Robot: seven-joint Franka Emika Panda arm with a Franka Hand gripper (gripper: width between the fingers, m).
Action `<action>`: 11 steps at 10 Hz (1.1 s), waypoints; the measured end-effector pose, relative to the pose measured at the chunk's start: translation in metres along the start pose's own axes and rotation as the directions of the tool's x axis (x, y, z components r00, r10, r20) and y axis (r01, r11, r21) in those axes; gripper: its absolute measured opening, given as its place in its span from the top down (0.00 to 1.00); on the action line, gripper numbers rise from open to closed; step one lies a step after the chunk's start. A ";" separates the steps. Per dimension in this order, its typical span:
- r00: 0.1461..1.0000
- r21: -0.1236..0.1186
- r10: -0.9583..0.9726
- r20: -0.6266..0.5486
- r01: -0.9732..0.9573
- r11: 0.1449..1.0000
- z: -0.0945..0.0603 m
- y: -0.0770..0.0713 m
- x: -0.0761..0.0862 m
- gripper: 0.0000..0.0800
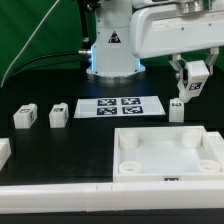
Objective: Assemble one leg
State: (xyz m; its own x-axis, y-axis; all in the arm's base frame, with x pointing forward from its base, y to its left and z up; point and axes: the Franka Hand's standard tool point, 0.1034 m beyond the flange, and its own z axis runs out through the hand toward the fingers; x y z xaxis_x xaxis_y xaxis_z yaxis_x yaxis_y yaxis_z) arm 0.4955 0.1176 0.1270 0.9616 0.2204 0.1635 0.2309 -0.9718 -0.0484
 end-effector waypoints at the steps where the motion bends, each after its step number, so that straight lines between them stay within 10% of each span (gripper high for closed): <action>1: 1.000 0.001 -0.018 -0.001 0.018 1.000 -0.009 0.009 0.021 0.63; 8: 0.997 -0.004 -0.039 -0.065 0.039 0.999 -0.007 0.014 0.033 0.63; 11: 0.959 -0.030 -0.035 -0.280 0.028 0.999 -0.002 0.030 0.075 0.63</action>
Offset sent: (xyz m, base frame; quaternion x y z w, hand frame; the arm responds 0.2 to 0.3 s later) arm 0.0000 0.0000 0.0000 0.0000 0.0000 0.0000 1.0000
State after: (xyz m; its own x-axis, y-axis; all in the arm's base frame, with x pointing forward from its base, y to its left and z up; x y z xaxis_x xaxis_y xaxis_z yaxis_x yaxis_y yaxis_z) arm 0.5743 0.1047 0.1396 0.8731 0.2218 0.4341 0.2530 -0.9673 -0.0147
